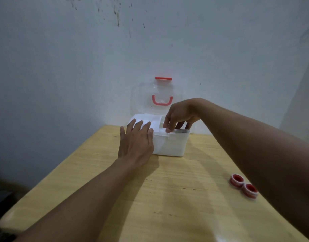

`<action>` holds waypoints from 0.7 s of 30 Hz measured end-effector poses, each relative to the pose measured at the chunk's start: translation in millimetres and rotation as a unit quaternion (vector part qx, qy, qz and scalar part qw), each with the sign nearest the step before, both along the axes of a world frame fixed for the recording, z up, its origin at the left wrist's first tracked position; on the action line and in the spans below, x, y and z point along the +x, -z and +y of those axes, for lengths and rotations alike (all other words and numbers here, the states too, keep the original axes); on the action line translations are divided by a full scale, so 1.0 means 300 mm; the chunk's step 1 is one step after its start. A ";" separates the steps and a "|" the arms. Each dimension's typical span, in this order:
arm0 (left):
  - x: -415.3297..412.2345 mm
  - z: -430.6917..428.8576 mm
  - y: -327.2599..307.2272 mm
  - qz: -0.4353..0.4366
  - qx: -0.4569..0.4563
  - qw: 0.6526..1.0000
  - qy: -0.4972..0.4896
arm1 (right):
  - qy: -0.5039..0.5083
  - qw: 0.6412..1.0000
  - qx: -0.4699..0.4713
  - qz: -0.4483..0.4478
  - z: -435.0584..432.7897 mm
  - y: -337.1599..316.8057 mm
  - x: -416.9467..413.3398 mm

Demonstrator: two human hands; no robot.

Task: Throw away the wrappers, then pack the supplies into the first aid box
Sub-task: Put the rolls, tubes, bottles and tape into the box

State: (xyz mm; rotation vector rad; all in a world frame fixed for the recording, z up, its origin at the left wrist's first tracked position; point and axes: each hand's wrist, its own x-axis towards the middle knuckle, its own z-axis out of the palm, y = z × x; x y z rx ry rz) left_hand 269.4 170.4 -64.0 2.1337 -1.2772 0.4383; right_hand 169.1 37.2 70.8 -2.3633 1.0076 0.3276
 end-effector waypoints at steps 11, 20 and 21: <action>-0.004 0.000 -0.002 0.012 -0.001 1.000 0.000 | -0.008 0.999 0.020 -0.038 0.015 0.063 -0.008; -0.004 0.004 -0.004 0.012 -0.001 1.000 0.002 | 0.001 0.997 -0.047 -0.067 0.007 0.099 -0.017; -0.006 0.005 -0.005 0.011 0.000 1.000 0.002 | -0.005 0.997 -0.048 -0.062 0.010 0.097 -0.018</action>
